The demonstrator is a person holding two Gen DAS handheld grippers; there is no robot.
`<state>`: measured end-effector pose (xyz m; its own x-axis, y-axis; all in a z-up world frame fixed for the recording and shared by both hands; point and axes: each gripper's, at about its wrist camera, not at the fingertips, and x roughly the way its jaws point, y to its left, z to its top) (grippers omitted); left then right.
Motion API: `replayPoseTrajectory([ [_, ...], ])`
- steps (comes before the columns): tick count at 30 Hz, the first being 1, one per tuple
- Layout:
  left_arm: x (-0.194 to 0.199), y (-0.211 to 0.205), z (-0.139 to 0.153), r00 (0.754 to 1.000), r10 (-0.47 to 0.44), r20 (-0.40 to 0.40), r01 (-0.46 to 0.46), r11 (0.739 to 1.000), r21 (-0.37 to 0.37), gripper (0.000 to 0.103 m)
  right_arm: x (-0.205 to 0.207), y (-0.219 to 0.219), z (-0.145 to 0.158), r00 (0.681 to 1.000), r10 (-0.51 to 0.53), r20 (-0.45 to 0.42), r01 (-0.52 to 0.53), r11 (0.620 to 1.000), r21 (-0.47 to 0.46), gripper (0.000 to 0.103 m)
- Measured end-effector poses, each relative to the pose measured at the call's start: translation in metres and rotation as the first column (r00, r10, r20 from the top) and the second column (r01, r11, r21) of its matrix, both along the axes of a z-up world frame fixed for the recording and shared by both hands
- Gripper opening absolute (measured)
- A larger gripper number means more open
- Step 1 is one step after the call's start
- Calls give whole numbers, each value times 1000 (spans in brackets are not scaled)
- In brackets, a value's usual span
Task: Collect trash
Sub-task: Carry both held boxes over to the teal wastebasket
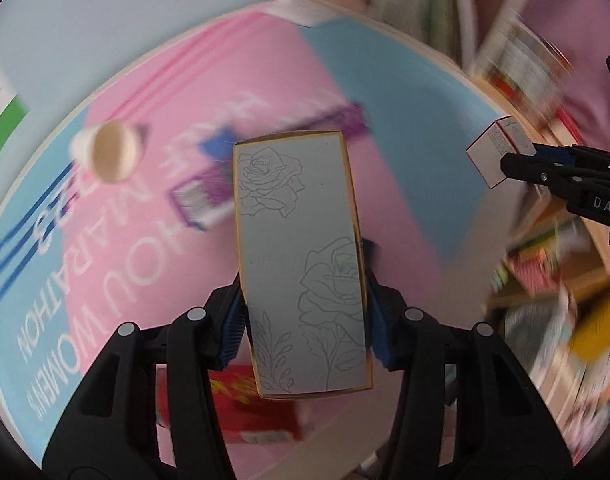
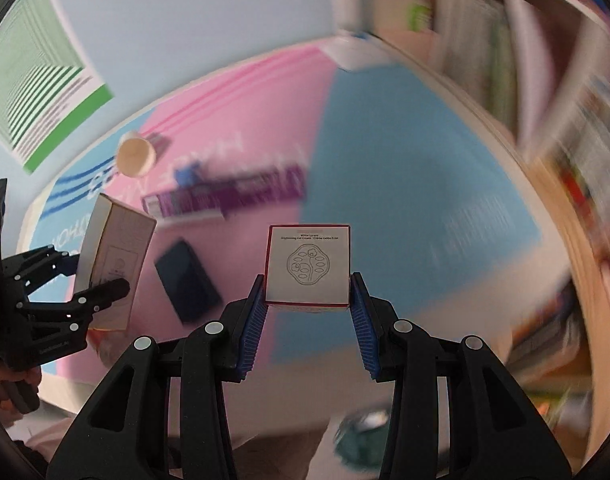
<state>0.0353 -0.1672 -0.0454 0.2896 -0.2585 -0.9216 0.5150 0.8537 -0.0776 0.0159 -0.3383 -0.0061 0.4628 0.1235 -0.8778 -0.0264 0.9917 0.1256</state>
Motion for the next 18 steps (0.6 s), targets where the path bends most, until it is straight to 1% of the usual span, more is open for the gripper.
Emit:
replayPoseTrajectory([
  [1, -6, -7, 0, 999, -33, -4, 33, 999, 0, 48, -19, -7, -2, 999, -46, -8, 46, 999, 7, 42],
  [2, -16, -18, -1, 996, -86, -7, 86, 996, 3, 48, -38, -14, -4, 996, -88, -16, 88, 996, 12, 42],
  [4, -33, -36, -1, 987, -161, -19, 161, 987, -1, 48, -71, -26, -8, 987, -155, -32, 155, 988, 12, 42],
  [6, -53, -57, -1, 969, -244, -28, 244, 970, -3, 48, -102, -39, -10, 973, -227, -41, 228, 974, 17, 42],
  [7, -61, -66, -1, 961, -274, -30, 274, 962, -3, 48, -123, -49, -12, 959, -278, -51, 280, 960, 26, 42],
  [9, -84, -92, -4, 935, -352, -35, 352, 936, -5, 48, -148, -60, -15, 941, -333, -59, 335, 942, 31, 42],
  [10, -94, -98, -5, 925, -377, -35, 377, 926, -5, 48, -164, -67, -17, 929, -364, -66, 366, 930, 34, 42],
  [12, -118, -123, -7, 895, -445, -39, 445, 896, -4, 48, -193, -77, -21, 909, -410, -75, 413, 910, 40, 42],
  [13, -127, -131, -8, 884, -466, -42, 466, 885, -5, 48, -212, -86, -24, 895, -438, -82, 442, 896, 45, 42],
  [15, -152, -155, -12, 853, -521, -44, 521, 853, 2, 48, -240, -98, -29, 874, -477, -97, 483, 874, 55, 42],
  [17, -170, -170, -15, 830, -555, -54, 556, 831, -1, 48, -264, -107, -33, 858, -503, -107, 511, 857, 70, 42],
  [18, -185, -183, -18, 813, -579, -59, 580, 815, 4, 48, -274, -111, -36, 851, -513, -112, 522, 850, 71, 42],
])
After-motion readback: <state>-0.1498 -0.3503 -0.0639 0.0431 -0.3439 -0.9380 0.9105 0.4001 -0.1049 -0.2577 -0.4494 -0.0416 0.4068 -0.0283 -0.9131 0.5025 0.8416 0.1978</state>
